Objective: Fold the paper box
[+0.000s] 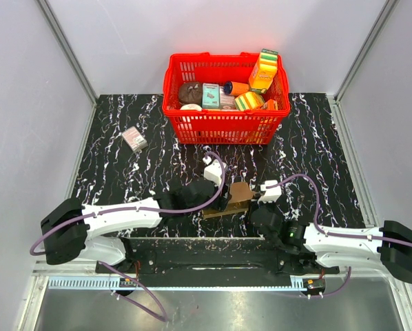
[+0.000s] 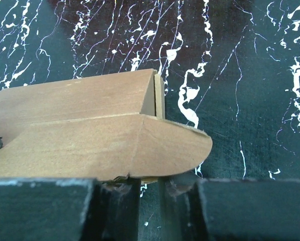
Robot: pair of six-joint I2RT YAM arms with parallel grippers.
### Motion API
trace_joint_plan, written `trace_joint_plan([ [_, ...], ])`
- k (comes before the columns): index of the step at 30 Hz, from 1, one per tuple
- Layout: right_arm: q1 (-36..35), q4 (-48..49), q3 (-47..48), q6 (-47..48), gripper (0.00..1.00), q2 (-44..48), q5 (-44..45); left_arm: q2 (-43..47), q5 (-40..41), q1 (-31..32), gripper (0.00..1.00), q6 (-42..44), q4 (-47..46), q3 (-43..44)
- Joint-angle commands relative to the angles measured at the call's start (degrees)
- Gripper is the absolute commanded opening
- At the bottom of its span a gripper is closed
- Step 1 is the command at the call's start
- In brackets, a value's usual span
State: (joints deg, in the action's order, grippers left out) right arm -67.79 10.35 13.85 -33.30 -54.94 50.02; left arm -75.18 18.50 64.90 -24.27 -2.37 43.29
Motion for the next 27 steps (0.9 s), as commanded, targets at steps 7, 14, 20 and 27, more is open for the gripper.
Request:
trace_joint_plan([
  [7, -0.6, -4.9, 2.7, -2.4, 0.51, 4.1, -0.2, -1.3, 0.0, -0.3, 0.60, -1.7, -5.0, -2.2],
  [14, -0.9, -21.0, 7.6, -12.0, 0.57, 9.7, -0.7, -2.9, 0.0, -0.3, 0.59, -2.0, -5.6, -2.5],
  [20, -1.0, -36.0, 12.6, -18.6, 0.57, 15.8, -0.3, -4.2, -0.2, -0.3, 0.60, -2.6, -6.7, -3.5],
  [27, -0.9, -45.4, 17.5, -20.1, 0.57, 18.9, -0.9, -6.5, -1.4, -0.3, 0.60, -3.5, -8.8, -4.3],
])
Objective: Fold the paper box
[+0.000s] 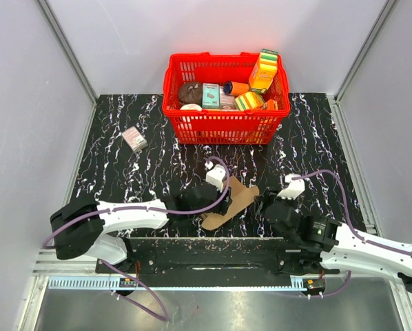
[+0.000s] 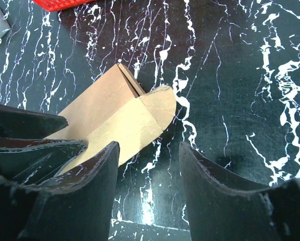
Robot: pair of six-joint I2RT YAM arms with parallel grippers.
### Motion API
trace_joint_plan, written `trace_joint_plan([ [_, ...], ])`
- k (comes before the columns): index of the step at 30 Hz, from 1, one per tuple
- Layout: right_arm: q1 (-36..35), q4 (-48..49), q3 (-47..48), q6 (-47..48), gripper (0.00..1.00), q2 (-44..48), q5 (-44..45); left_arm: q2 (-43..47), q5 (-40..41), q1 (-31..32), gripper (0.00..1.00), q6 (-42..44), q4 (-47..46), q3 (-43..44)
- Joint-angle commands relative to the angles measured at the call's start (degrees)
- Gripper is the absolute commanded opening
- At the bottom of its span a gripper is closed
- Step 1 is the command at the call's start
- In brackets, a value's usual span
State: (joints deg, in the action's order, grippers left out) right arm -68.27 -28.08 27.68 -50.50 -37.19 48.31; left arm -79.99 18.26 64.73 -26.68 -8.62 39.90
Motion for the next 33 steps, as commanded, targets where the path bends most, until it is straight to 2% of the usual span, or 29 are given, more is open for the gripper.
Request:
trace_joint_plan([
  [1, -0.5, -6.9, 4.0, -2.5, 0.57, 1.4, 0.9, -2.3, -1.6, -0.1, 0.59, -1.5, -3.1, -0.9],
  [6, -0.5, -5.5, 4.0, -1.4, 0.57, 1.3, 1.2, -3.8, -4.6, -0.1, 0.59, -2.1, -5.2, -1.0],
  [17, -0.5, -3.1, 2.7, -0.4, 0.58, 1.1, 0.8, -6.6, -5.3, -0.1, 0.59, -2.3, -5.6, -0.8],
  [21, -0.5, -1.5, 2.5, 1.2, 0.63, 1.2, 0.6, -5.9, -4.2, -0.1, 0.58, -2.2, -5.4, -1.1],
  [27, -0.5, 0.8, 3.2, 6.5, 0.73, 0.3, 1.5, 0.1, -1.5, -0.1, 0.58, 0.0, -0.7, 1.5],
  [33, -0.3, 1.1, 7.1, 7.3, 0.80, -8.8, 0.1, 8.7, 2.5, -0.1, 0.59, 2.3, 4.7, 5.1],
])
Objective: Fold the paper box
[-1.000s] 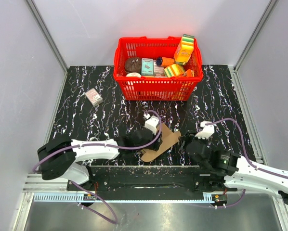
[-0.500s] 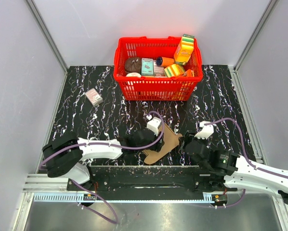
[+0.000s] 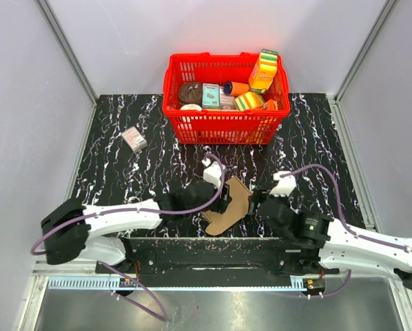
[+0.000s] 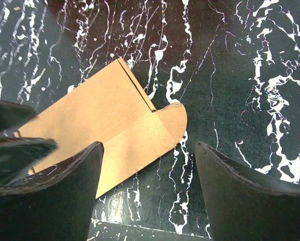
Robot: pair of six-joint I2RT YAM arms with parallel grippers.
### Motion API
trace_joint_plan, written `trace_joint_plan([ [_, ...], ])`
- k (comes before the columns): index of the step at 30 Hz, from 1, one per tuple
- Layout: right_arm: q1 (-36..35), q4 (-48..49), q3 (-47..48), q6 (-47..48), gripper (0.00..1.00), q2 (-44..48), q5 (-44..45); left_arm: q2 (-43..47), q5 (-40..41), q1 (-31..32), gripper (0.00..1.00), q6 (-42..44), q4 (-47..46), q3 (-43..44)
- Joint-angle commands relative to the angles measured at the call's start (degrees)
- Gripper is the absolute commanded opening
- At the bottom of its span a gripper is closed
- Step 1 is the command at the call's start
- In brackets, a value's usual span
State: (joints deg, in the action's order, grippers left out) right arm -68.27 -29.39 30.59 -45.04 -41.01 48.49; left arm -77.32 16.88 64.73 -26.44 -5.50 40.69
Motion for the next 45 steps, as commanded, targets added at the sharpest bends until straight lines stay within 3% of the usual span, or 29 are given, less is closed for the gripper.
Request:
trace_joint_plan([
  [1, 0.0, 3.4, 5.2, 2.1, 0.82, -7.6, -1.0, 8.0, 4.3, -0.1, 0.59, 2.0, 2.9, 4.7],
  [6, 5.0, 8.0, 7.5, 5.2, 0.82, -15.0, -11.1, 12.9, 8.9, -0.1, 0.60, -0.5, 7.4, 3.7],
  [9, 12.0, 11.6, 6.9, 7.6, 0.83, -15.9, -18.9, 15.0, 11.2, -0.1, 0.60, -3.9, 10.8, 2.0],
  [14, 21.5, 13.7, 6.0, 11.4, 0.82, -13.9, -25.5, 21.1, 14.9, -0.2, 0.57, -14.6, 17.3, -4.5],
  [18, 26.2, 13.1, 7.6, 15.1, 0.80, -18.3, -32.9, 27.1, 16.3, -0.3, 0.50, -22.8, 22.2, -9.3],
  [21, 29.0, 14.2, 8.2, 15.5, 0.73, -22.2, -35.2, 27.3, 14.8, -0.3, 0.43, -26.3, 24.1, -11.7],
  [25, 34.2, 16.9, 7.6, 15.9, 0.57, -25.8, -38.4, 25.1, 11.7, 0.4, 0.26, -28.2, 23.7, -13.5],
  [32, 40.1, 20.2, 8.7, 17.8, 0.41, -30.2, -40.7, 23.1, 11.0, 2.2, 0.07, -30.1, 20.0, -15.8],
  [35, 41.5, 22.0, 9.2, 18.8, 0.33, -32.8, -42.9, 19.7, 11.1, 2.2, 0.04, -30.3, 19.4, -14.9],
  [36, 41.6, 22.5, 9.7, 19.7, 0.24, -34.4, -43.6, 17.8, 11.0, 2.2, 0.03, -30.1, 18.3, -14.7],
  [39, 41.7, 23.6, 10.0, 20.9, 0.11, -36.5, -45.4, 14.4, 10.4, 2.2, 0.00, -30.3, 15.6, -14.5],
  [45, 41.9, 24.5, 10.1, 22.4, 0.07, -38.8, -47.5, 10.1, 10.9, 2.2, 0.00, -31.0, 11.9, -14.2],
])
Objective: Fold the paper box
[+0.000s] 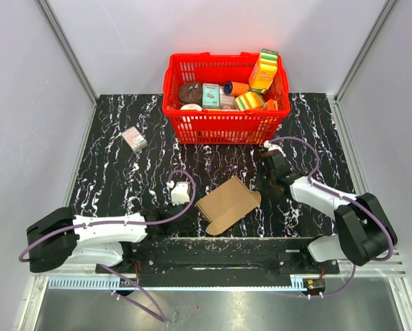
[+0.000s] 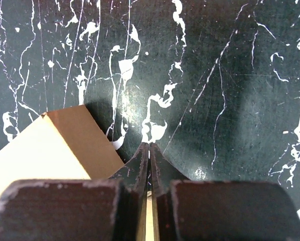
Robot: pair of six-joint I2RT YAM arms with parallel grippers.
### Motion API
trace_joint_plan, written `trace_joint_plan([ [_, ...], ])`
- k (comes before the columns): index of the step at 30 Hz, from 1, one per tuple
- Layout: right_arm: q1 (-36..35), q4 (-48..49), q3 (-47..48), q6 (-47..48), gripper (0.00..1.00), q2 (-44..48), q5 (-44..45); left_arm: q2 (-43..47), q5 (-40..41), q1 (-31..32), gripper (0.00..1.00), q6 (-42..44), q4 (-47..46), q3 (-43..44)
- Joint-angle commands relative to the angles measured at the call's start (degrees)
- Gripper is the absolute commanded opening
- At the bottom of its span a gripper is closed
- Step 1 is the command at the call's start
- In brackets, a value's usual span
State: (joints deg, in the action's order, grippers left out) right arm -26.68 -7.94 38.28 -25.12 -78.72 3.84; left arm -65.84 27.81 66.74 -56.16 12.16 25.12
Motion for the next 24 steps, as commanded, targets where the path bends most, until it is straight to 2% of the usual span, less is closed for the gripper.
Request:
trace_joint_plan([
  [1, 0.2, 2.9, 2.4, 2.8, 0.07, -1.4, -3.0, -1.7, 0.0, 0.2, 0.00, -1.1, -6.0, 1.6],
  [12, 0.2, 3.0, 2.1, 4.3, 0.05, -2.6, -10.6, -5.8, -2.1, -3.7, 0.00, 3.2, -10.9, 3.8],
  [24, 0.2, 3.7, 0.8, 2.9, 0.04, -1.7, -14.3, -10.4, -5.8, -10.5, 0.00, 9.6, -13.9, 7.3],
])
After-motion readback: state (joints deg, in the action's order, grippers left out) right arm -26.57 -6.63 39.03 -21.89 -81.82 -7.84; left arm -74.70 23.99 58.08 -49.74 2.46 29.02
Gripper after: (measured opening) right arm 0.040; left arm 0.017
